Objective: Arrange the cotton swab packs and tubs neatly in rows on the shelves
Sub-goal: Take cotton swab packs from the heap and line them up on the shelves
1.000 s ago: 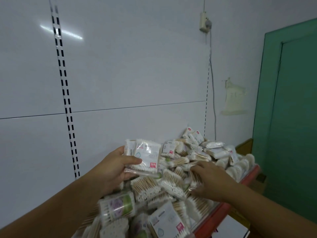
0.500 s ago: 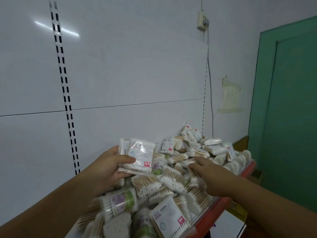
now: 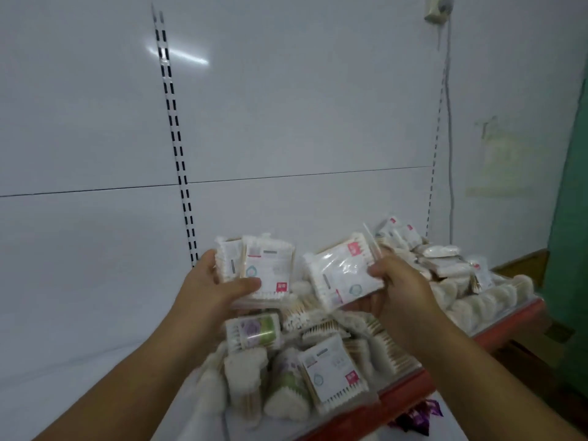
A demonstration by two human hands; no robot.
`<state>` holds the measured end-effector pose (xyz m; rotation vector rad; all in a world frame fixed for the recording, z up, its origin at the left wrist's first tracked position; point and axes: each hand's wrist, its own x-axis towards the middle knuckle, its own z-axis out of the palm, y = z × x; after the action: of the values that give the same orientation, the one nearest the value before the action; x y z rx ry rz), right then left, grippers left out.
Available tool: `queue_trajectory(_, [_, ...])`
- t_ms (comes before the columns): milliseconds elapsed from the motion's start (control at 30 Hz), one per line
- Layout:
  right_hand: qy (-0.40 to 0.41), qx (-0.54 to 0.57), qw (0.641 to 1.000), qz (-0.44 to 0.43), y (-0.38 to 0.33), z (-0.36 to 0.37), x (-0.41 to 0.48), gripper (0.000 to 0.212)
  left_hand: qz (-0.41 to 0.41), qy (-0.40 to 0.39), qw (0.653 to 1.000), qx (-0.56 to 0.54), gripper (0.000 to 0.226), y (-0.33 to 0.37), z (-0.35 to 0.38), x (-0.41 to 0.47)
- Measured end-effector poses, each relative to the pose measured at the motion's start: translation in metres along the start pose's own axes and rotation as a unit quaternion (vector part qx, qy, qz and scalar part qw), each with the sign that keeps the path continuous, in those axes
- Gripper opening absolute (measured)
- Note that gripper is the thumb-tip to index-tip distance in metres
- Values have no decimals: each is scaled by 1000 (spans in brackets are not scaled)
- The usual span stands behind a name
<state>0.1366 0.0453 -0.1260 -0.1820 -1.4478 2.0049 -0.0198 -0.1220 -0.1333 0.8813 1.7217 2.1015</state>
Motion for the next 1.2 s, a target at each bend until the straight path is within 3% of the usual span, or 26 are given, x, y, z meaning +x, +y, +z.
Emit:
queue_trajectory(167, [-91,37,992,79,55,34,-34,22,-10,121,990,-71,56,-14,-17,-88])
queue_trajectory(300, [-190,17,973,126,93,73,-69,39,3,287,947,-144,58,-29,-36,-158])
queue_trajectory(433, [-238,-31,956,167,124,123,-110,22,14,397,910,-122,65,-29,-70,-222])
queue_trajectory(600, [-363,97,886,273,144,202,-170,58,66,428,892,-126,65,-12,-129,-289])
queue_trajectory(700, [-347,133,887,274,153,247,-200,83,64,445,874,-185,49,4,-160,-320])
queue_trajectory(767, [-324,148,895,270,164,292,-224,76,72,442,856,-259,38,21,-200,-350])
queue_trajectory(867, [-305,185,893,274,182,366,-261,42,91,453,829,-315,33,46,-277,-401])
queue_trajectory(1000, [-312,187,887,283,201,451,-294,49,93,470,819,-316,45,69,-359,-462])
queue_trajectory(1100, [-358,144,881,275,213,501,-311,43,81,494,819,-278,50,77,-411,-496])
queue_trajectory(1200, [-378,135,872,279,236,545,-322,55,32,512,831,-215,61,75,-462,-515])
